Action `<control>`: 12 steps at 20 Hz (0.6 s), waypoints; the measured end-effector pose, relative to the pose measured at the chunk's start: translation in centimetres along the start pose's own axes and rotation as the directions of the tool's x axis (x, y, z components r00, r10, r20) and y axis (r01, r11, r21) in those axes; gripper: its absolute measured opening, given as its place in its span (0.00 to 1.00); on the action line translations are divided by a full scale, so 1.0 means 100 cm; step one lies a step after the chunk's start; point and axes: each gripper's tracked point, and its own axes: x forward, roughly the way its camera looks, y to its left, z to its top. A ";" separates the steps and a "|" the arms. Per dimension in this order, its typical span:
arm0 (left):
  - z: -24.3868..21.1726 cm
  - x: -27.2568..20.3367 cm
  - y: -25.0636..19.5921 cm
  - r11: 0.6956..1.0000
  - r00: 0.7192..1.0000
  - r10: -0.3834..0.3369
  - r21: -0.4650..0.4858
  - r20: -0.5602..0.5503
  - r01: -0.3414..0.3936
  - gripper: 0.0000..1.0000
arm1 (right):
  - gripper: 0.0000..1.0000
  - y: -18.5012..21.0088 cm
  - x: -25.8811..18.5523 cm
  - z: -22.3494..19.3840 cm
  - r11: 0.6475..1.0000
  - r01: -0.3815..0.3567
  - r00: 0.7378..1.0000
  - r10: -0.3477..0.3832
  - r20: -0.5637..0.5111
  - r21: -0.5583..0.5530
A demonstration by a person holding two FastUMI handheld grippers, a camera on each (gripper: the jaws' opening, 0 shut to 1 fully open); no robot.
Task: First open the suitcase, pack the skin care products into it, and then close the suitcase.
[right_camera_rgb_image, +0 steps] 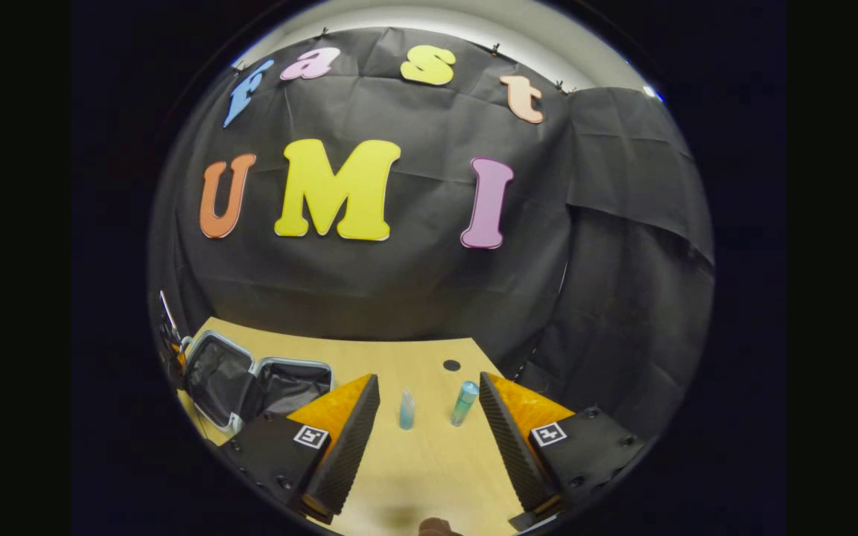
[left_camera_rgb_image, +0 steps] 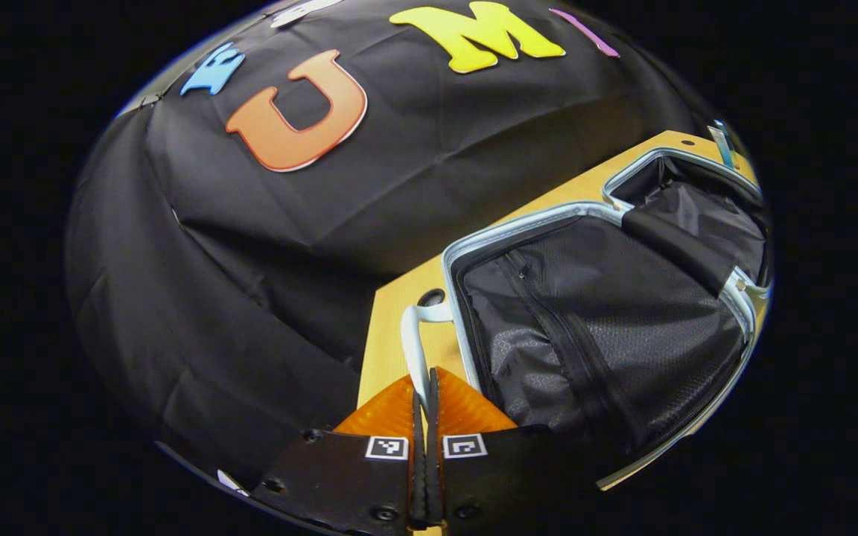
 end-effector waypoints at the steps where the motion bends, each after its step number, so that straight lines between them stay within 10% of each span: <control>1: -0.008 0.004 -0.003 1.000 1.000 -0.013 -0.013 -0.015 0.012 0.03 | 0.80 0.003 0.000 -0.002 1.000 -0.002 1.000 0.002 -0.007 -0.004; 9: -0.019 0.011 0.000 1.000 0.999 0.019 -0.017 -0.037 -0.020 0.17 | 0.80 0.009 0.000 -0.009 0.999 -0.033 0.999 0.031 -0.029 -0.041; 12: -0.013 0.001 0.014 0.998 0.997 0.063 -0.001 -0.033 -0.063 0.60 | 0.80 0.005 0.004 -0.011 0.998 -0.050 0.998 0.049 -0.030 -0.033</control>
